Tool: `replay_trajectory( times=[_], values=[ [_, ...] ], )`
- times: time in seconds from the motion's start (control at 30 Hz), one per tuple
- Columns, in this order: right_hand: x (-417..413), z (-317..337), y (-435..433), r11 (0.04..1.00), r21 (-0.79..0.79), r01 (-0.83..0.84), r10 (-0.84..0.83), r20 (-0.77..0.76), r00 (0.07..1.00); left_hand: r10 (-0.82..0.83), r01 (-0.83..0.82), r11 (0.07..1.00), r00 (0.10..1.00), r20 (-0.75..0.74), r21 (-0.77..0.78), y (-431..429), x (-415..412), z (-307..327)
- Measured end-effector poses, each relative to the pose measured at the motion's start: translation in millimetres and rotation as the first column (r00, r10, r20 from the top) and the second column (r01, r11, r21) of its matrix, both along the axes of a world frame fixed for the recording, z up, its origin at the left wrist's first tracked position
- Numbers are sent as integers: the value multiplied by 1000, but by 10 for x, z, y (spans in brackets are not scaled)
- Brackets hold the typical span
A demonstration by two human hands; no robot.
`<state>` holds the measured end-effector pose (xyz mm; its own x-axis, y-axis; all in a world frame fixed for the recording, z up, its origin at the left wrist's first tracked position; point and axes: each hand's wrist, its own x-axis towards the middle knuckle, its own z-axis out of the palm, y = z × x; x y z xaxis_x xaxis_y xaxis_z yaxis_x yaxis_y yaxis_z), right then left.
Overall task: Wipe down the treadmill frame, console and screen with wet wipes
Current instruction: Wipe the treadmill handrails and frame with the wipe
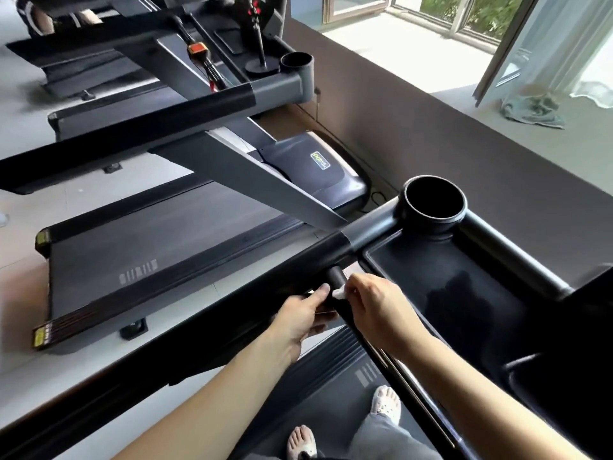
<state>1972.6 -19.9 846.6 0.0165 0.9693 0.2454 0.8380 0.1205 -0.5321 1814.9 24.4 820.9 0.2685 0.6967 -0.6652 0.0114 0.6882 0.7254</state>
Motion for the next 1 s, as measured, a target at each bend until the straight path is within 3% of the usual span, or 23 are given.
replay_trajectory(
  times=[0.13,0.33,0.5,0.7,0.87,1.0],
  values=[
    [-204,27,312,990,30,137,-137,-21,990,41,-37,999,994,105,-35,-46,-13,-76],
    [-164,71,37,982,-88,-170,181,149,972,64,-46,993,983,170,-104,-76,-26,-86],
    [-291,124,335,999,3,-32,31,191,981,88,-63,990,976,199,-126,-87,-41,-128],
    [-362,135,45,947,-225,-229,303,391,869,100,-67,987,969,227,-149,-87,-84,-124],
    [-370,188,286,993,-57,-107,120,409,905,83,-56,991,969,231,-124,-104,-92,-121],
    [-502,37,76,960,-184,-212,276,476,835,140,-98,980,957,254,-174,-80,-103,-94]
  ],
)
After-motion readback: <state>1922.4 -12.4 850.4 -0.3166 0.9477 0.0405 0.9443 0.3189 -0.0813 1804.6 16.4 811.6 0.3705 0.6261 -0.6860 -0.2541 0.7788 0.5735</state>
